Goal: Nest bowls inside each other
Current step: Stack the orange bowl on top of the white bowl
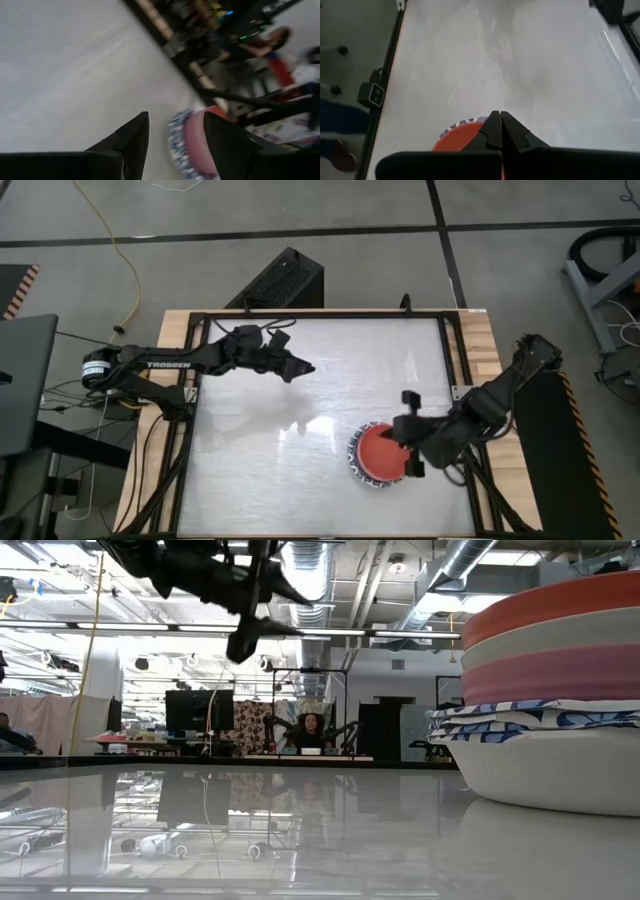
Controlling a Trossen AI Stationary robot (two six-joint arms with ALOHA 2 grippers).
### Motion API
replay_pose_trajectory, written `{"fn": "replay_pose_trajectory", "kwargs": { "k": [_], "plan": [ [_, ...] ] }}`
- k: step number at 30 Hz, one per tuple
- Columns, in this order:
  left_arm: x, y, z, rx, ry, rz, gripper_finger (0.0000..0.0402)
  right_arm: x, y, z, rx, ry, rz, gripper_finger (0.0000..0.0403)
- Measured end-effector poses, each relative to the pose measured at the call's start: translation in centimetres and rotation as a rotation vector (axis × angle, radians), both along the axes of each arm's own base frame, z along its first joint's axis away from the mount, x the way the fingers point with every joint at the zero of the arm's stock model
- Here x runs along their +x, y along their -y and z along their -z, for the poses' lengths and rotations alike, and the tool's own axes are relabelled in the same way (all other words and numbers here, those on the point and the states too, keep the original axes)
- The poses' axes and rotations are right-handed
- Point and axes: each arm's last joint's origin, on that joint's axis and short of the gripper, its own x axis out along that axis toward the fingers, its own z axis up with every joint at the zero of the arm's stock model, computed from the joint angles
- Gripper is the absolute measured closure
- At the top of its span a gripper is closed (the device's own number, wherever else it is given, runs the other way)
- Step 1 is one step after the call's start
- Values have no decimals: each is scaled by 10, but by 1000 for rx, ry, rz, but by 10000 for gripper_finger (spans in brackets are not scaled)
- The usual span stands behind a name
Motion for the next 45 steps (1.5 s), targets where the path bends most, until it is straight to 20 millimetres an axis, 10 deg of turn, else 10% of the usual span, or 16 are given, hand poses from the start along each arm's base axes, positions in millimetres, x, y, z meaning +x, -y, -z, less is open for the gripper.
{"fn": "replay_pose_trajectory", "kwargs": {
  "k": [27, 45],
  "plan": [
    [2, 4, -11, 47, 96, -16, 223, 34, -9, 136, 126, 112, 43, 397],
    [2, 3, -11, 67, 94, -36, 223, 28, -1, 122, 145, 128, 29, 397]
  ]
}}
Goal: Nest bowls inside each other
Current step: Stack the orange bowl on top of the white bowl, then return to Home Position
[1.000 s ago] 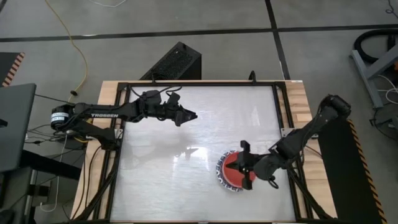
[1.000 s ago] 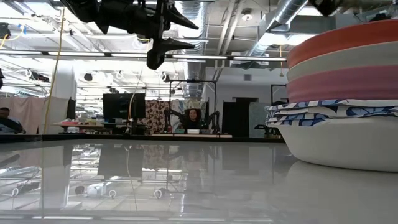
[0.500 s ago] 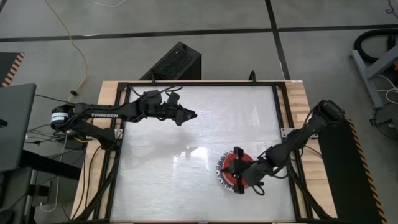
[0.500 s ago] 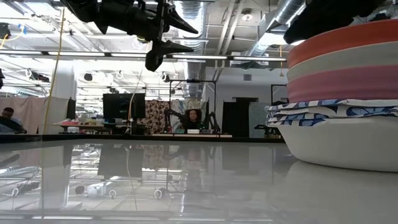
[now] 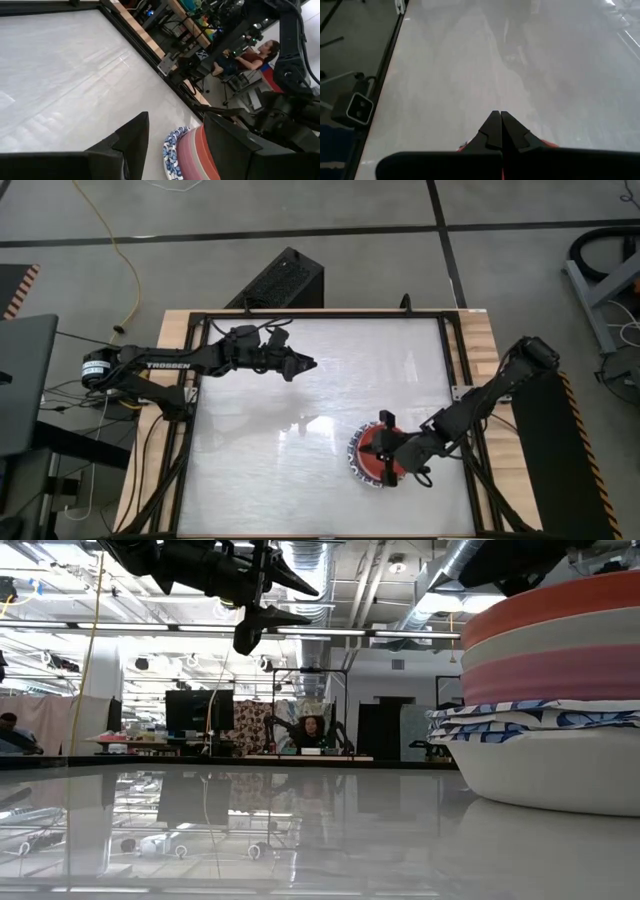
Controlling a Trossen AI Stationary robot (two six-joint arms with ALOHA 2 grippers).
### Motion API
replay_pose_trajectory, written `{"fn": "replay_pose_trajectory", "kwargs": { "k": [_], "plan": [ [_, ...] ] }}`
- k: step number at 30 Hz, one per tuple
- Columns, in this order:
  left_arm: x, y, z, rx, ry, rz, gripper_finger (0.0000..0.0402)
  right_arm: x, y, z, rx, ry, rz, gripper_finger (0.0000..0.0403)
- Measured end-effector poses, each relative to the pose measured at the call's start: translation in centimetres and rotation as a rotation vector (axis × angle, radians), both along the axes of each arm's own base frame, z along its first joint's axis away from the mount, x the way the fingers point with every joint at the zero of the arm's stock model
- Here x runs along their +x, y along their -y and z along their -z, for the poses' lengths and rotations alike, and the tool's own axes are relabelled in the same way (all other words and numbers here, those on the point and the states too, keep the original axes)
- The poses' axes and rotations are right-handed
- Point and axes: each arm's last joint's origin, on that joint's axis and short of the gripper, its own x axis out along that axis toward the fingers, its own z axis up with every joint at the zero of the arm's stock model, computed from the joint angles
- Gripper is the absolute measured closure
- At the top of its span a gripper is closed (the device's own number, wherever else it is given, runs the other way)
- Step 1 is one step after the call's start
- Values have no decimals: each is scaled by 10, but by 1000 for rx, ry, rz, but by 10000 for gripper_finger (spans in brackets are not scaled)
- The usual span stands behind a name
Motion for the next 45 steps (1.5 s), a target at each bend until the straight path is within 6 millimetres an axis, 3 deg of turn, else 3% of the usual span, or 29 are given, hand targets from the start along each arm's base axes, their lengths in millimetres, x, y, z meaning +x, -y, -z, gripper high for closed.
{"fn": "replay_pose_trajectory", "kwargs": {
  "k": [13, 22, 27, 33, 38, 45],
  "plan": [
    [0, 0, 2, -3, -27, 1, 223, 6, -4, 17, -12, -77, -2, 397],
    [0, 0, 3, 1, -31, 2, 223, 2, -1, 7, 24, -41, 3, 397],
    [0, 0, 1, 2, -11, 16, 223, -3, 3, -22, 55, 54, -2, 395],
    [2, 4, -20, 46, 195, 103, 223, -22, 17, -65, 79, 219, -29, 391],
    [-2, 10, -56, 133, 317, 127, 223, -47, 36, -97, 68, 357, -25, 390],
    [-17, 20, -109, 335, 321, 59, 223, -84, 65, -129, -15, 516, 22, 389]
  ]
}}
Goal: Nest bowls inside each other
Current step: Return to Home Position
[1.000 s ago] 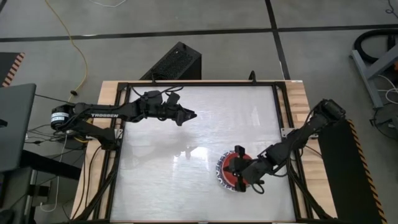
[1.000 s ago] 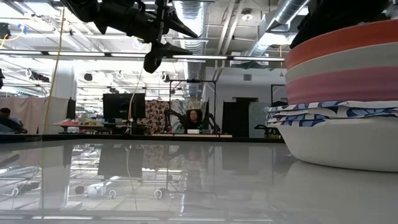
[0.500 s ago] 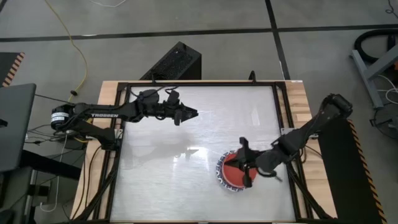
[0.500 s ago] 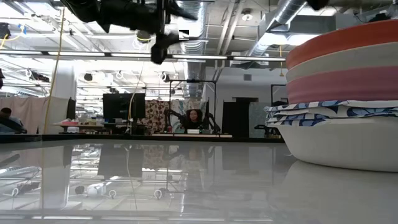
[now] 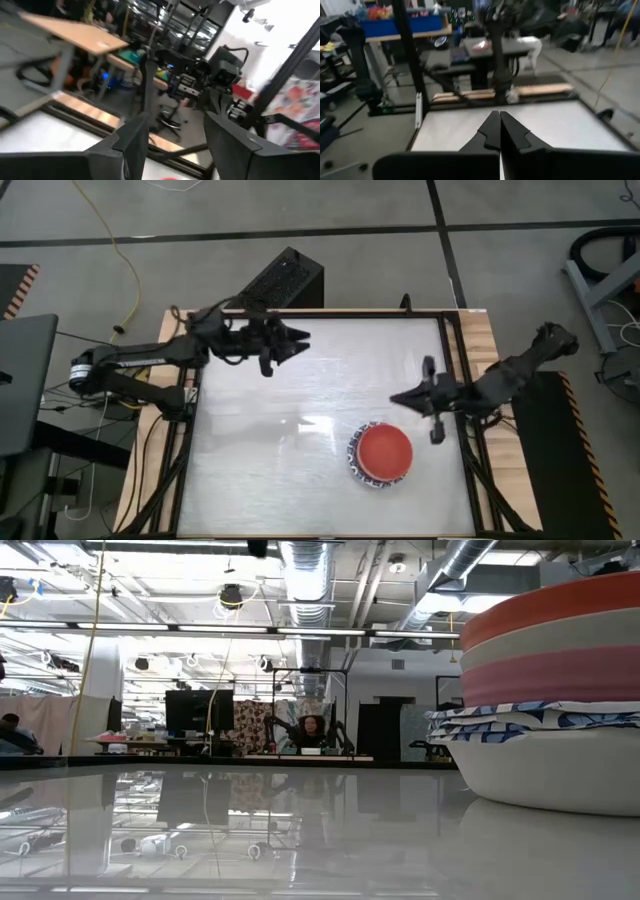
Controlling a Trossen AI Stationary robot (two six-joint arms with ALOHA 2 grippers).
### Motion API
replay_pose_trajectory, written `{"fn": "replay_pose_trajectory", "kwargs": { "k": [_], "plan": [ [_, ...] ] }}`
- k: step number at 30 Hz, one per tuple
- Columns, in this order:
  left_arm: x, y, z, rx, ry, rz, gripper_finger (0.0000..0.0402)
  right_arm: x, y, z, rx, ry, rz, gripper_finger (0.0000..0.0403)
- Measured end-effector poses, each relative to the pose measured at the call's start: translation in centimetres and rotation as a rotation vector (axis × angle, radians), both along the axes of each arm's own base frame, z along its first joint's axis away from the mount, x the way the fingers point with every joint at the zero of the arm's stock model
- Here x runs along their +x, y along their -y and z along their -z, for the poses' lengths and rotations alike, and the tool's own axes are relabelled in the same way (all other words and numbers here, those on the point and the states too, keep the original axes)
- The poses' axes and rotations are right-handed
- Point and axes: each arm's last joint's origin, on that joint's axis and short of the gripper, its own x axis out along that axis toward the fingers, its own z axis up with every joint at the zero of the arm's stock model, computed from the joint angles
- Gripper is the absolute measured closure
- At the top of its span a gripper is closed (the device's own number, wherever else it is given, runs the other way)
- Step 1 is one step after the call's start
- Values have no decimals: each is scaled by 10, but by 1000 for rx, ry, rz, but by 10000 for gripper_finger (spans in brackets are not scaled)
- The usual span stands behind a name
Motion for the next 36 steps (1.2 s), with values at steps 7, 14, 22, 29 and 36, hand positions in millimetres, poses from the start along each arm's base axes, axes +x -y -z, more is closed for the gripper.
{"fn": "replay_pose_trajectory", "kwargs": {
  "k": [7, 14, 22, 29, 36],
  "plan": [
    [-34, 4, -37, 100, -90, -229, 223, -36, 27, -20, -45, 117, 56, 389],
    [-93, 9, -49, 135, -159, -473, 223, -69, 51, -26, -74, 163, 97, 389],
    [-131, 17, -31, 145, -155, -474, 223, -93, 69, -13, -71, 115, 110, 389],
    [-136, 22, 1, 131, -77, -448, 223, -102, 75, 12, -56, 125, 109, 389],
    [-123, 28, 29, 145, -56, -381, 223, -103, 76, 45, 81, 242, 130, 389]
  ]
}}
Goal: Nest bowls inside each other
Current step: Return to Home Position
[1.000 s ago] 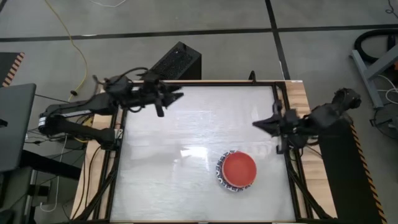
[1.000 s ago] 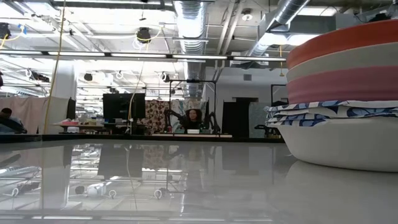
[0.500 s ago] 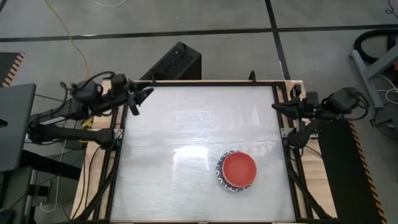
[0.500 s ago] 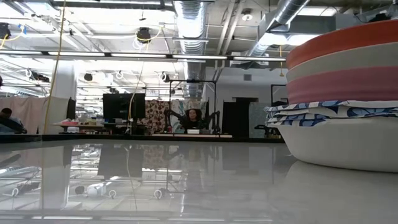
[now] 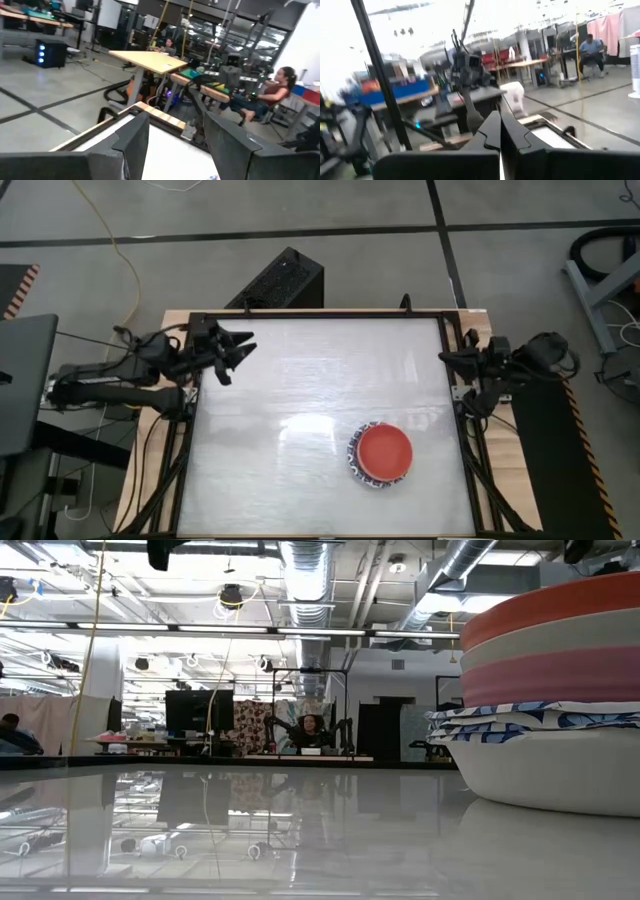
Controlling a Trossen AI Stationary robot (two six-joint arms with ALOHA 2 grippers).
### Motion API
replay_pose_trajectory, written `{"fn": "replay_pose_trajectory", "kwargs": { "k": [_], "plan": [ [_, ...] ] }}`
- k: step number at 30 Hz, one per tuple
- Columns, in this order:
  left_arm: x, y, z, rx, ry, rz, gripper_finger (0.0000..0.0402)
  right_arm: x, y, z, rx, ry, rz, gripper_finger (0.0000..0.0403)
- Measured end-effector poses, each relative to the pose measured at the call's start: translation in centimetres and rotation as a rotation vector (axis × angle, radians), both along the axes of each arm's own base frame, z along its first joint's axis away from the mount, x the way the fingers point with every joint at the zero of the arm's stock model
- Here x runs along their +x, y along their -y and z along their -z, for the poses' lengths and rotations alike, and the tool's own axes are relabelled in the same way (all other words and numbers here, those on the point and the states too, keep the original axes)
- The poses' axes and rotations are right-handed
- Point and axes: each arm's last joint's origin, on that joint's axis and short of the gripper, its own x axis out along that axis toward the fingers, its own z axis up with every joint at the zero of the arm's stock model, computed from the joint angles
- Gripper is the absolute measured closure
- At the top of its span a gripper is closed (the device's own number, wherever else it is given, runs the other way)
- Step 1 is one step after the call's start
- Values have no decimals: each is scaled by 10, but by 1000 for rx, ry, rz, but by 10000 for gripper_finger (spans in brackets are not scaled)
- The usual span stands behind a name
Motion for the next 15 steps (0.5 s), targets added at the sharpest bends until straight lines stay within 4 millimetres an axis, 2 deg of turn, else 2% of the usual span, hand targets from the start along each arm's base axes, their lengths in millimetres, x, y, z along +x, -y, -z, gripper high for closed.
{"fn": "replay_pose_trajectory", "kwargs": {
  "k": [9, 12, 15],
  "plan": [
    [24, 7, 13, -18, -33, -52, 223, 32, -20, 50, 203, 134, 61, 389],
    [28, 7, 14, -19, -38, -95, 223, 45, -25, 54, 212, 132, 134, 389],
    [29, 7, 14, -15, -34, -108, 223, 59, -26, 48, 166, 118, 194, 389]
  ]
}}
